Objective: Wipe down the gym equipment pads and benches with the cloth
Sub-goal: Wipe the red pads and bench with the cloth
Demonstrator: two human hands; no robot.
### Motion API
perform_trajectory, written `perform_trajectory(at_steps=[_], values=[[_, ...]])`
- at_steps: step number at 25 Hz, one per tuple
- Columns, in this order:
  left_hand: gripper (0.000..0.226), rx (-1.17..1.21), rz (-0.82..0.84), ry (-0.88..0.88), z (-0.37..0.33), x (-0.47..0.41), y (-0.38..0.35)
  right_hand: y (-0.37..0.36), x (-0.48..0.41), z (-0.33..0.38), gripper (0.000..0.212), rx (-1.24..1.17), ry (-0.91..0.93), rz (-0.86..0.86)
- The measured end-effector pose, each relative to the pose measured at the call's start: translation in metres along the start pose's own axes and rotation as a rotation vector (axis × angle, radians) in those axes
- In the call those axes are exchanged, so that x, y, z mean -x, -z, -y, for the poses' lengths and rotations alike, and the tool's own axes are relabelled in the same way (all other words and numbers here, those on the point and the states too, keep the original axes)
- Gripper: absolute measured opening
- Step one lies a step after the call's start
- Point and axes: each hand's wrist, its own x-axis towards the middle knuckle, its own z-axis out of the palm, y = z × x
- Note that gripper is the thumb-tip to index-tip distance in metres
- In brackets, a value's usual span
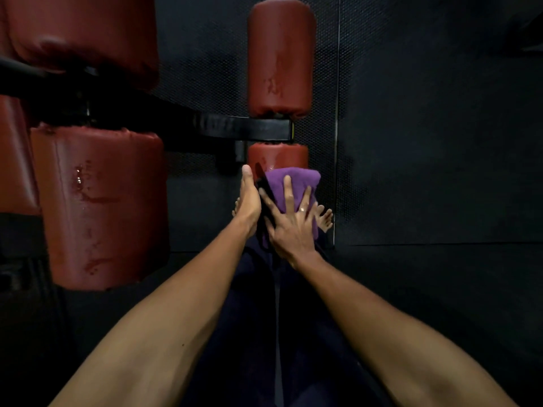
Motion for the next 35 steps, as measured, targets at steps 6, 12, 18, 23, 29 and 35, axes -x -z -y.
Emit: perform_trajectory(at_steps=[6, 12, 18, 23, 29, 35], values=[[0.077, 0.151, 0.122, -0.106, -0.087, 0.133, -0.005, 0.042, -0.068, 0.011, 0.065, -0.163, -0.191, -0.032], [0.062, 0.148, 0.175, -0.092, -0.096, 0.152, 0.003, 0.067, -0.080, -0.023, 0.064, -0.631, -0.479, 0.087], [0.081, 0.141, 0.258, -0.044, -0.090, 0.137, 0.003, 0.020, -0.004, -0.021, 0.063, -0.388, -0.331, 0.058], [0.106, 0.057, 0.130, 0.020, -0.010, 0.040, -0.008, 0.014, -0.026, -0.015, 0.059, 0.008, 0.117, -0.020], [0.116, 0.073, 0.157, 0.019, -0.047, 0.093, 0.008, 0.059, -0.084, -0.015, 0.064, -0.242, -0.164, -0.017], [0.057, 0.168, 0.262, -0.202, -0.068, 0.148, 0.014, 0.063, -0.075, -0.015, 0.083, -0.325, -0.189, 0.039]])
